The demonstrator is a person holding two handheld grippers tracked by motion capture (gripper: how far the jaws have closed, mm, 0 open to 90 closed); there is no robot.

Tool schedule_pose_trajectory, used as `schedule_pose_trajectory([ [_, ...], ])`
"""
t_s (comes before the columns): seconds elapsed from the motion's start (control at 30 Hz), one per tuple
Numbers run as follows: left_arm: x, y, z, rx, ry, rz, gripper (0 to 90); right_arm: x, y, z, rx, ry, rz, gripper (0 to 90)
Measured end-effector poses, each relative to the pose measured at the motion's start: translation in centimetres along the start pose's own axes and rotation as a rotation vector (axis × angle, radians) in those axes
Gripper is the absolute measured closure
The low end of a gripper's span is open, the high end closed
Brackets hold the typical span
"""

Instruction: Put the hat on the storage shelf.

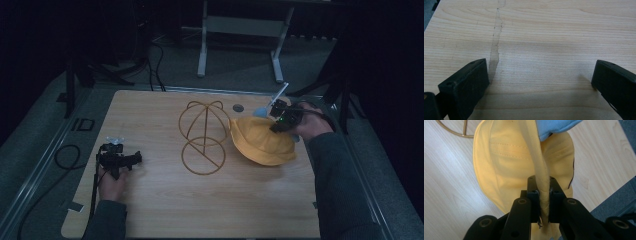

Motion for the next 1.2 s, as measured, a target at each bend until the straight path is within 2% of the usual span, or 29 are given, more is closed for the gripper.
schedule_pose_trajectory([
  [0.23,0.0,0.0,0.0,0.000,-0.002,0.001,1.1,0.2,0.7,-1.1,-0.014,0.034,0.019,83.6],
  [0.63,0.0,0.0,0.0,-0.001,-0.002,0.001,1.1,-0.2,1.6,-2.4,-0.026,0.052,0.034,83.6],
  [0.8,0.0,0.0,0.0,0.000,-0.002,0.001,1.1,-0.3,2.1,-3.6,-0.039,0.073,0.047,83.7],
  [1.2,0.0,0.0,0.0,0.000,-0.002,0.000,1.1,0.0,2.6,-5.4,-0.056,0.109,0.040,83.6],
])
Point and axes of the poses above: each handheld gripper's, and its own axes: z roughly forward along the jaws, x roughly out of its top, y roughly to its right, the point moved 8 cm from there along z, roughly forward along the jaws, and after that the axes turned 5 degrees about -z, right-handed, at the moved point
